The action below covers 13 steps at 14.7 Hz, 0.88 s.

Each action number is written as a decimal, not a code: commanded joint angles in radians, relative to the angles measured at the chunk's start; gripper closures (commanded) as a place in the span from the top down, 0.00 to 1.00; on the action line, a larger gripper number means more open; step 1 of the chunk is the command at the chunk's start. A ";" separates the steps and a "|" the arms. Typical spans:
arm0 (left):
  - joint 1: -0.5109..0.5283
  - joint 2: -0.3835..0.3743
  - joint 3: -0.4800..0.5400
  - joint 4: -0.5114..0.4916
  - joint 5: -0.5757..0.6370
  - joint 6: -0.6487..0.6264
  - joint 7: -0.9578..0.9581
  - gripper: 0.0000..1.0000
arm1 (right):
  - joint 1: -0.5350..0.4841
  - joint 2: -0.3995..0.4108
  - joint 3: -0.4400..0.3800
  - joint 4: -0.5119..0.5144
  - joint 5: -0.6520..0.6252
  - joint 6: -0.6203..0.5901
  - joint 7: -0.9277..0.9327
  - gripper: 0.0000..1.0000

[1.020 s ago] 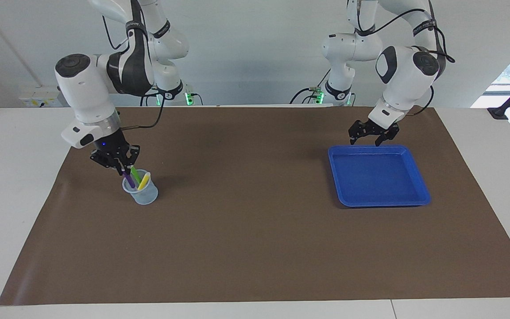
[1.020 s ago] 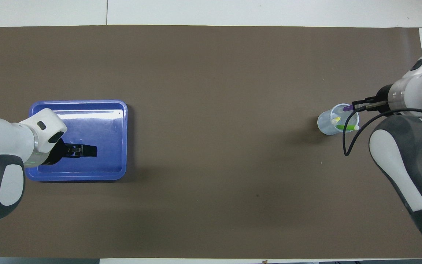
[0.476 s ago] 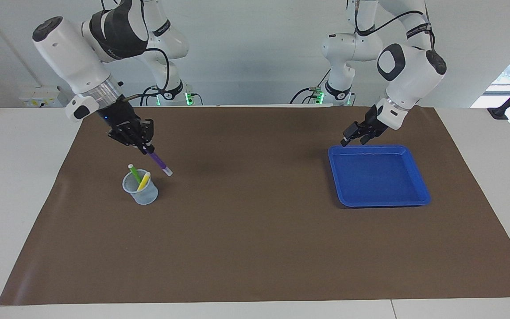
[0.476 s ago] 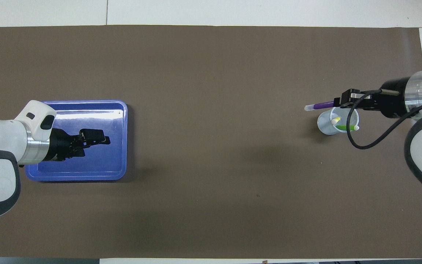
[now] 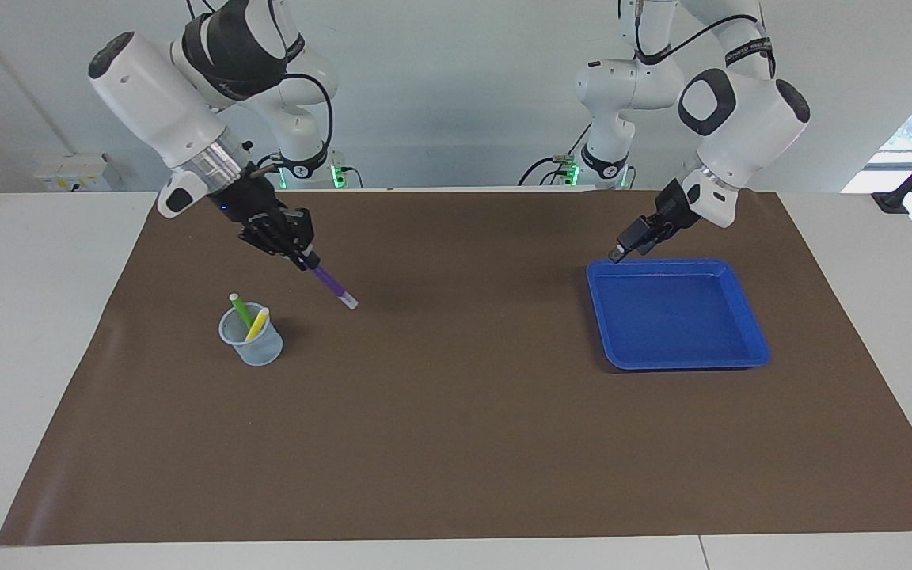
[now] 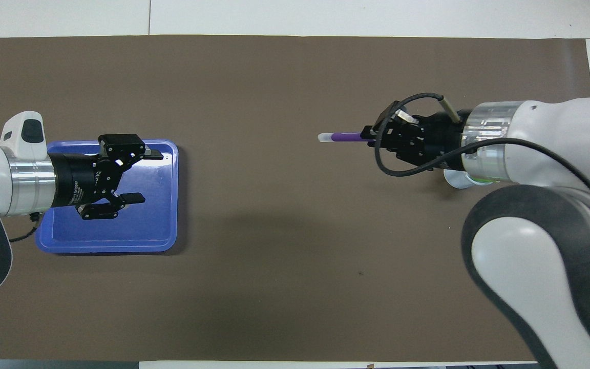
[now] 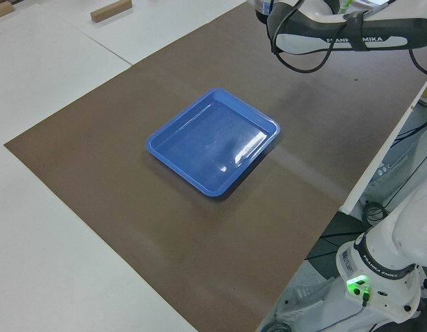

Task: Right arm passes pens to left for tray arrangement
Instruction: 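Lift the purple pen while the left gripper rises from the tray, then carry the purple pen toward the left gripper while it approaches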

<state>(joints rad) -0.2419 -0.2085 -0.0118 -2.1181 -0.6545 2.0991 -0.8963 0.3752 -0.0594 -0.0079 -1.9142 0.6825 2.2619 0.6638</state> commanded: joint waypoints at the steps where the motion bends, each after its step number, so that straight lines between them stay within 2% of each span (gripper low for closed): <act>1: -0.072 -0.023 -0.003 0.024 -0.016 0.033 -0.223 1.00 | 0.060 0.001 -0.007 0.004 0.066 0.005 0.059 0.00; 4: -0.086 -0.023 -0.019 0.043 -0.019 0.035 -0.402 1.00 | 0.119 -0.002 -0.004 0.010 0.068 -0.019 0.098 0.00; 6: -0.086 -0.023 -0.042 0.046 -0.019 0.042 -0.546 1.00 | 0.120 -0.004 0.012 0.020 0.066 -0.086 0.103 0.00; 9: -0.088 -0.023 -0.054 0.037 -0.017 0.123 -0.760 1.00 | 0.122 -0.008 0.029 0.027 0.068 -0.159 0.111 0.00; 13: -0.106 -0.037 -0.063 0.009 -0.016 0.142 -0.872 1.00 | 0.122 -0.013 0.054 0.030 0.068 -0.185 0.137 0.00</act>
<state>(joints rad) -0.3352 -0.2268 -0.0693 -2.0771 -0.6569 2.2045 -1.7091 0.5043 -0.0629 0.0290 -1.8862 0.7281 2.0932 0.7666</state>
